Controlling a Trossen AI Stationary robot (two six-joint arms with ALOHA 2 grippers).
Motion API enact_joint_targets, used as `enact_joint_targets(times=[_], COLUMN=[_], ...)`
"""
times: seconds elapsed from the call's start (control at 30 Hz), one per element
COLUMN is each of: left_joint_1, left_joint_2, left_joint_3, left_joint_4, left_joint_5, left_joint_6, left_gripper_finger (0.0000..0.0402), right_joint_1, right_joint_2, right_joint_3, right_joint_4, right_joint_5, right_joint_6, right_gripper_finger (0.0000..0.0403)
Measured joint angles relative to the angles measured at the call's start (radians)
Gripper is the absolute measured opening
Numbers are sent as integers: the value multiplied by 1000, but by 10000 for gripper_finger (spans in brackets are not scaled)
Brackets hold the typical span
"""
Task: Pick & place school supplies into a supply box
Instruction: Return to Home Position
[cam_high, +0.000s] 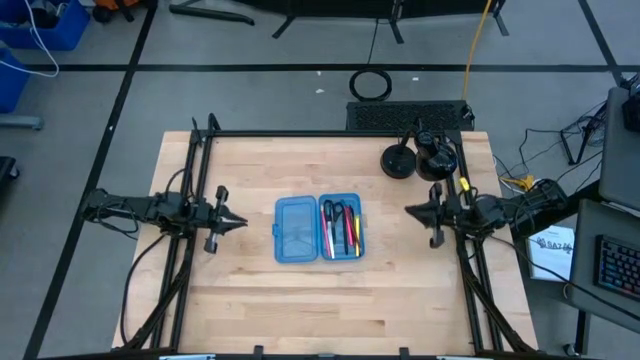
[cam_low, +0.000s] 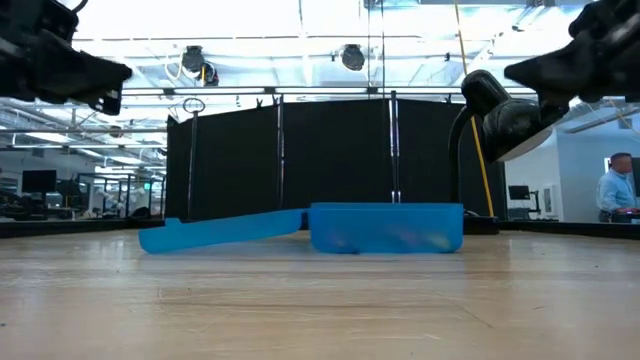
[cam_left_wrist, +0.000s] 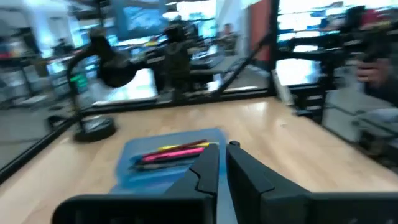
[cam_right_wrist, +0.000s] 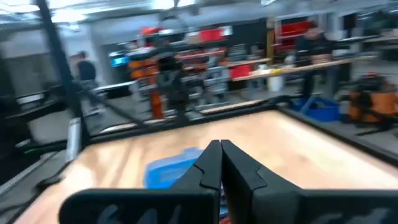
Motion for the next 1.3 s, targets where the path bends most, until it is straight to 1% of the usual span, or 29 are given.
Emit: enact_joint_targets(times=[0.07, 0.13, 0.17, 0.27, 0.33, 0.43, 0.6, 0.8, 0.97, 1.3], left_joint_1=[2, 11, 18, 35, 41, 48, 51, 51, 51, 51], left_joint_2=[0, 0, 0, 0, 0, 1, 11, 59, 80, 80], left_joint_3=[0, 1, 1, 1, 1, 2, 2, 2, 0, 0], left_joint_4=[-14, -22, -21, -21, -27, -31, -33, -29, -17, -14], left_joint_5=[-78, -151, -163, -142, -116, -113, -113, -113, -113, -114], left_joint_6=[-23, -54, -64, -62, -47, -44, -23, 35, 35, 32], left_gripper_finger=[40, 45, 45, 46, 46, 46, 47, 47, 47, 47], right_joint_1=[-15, -35, -46, -76, -97, -121, -152, -167, -167, -167], right_joint_2=[0, 4, 7, 6, 6, 6, 7, 8, 8, 8], right_joint_3=[-20, -19, -20, -20, -21, -21, -22, -23, -23, -24], right_joint_4=[7, 11, 17, 90, 134, 171, 135, 129, 129, 129], right_joint_5=[51, 61, 61, 9, -49, -125, -123, -122, -123, -124], right_joint_6=[4, -6, -17, -64, -79, -85, -87, -86, -86, -86], right_gripper_finger=[0, 0, 0, 0, 0, 0, 0, 0, 0, 0])
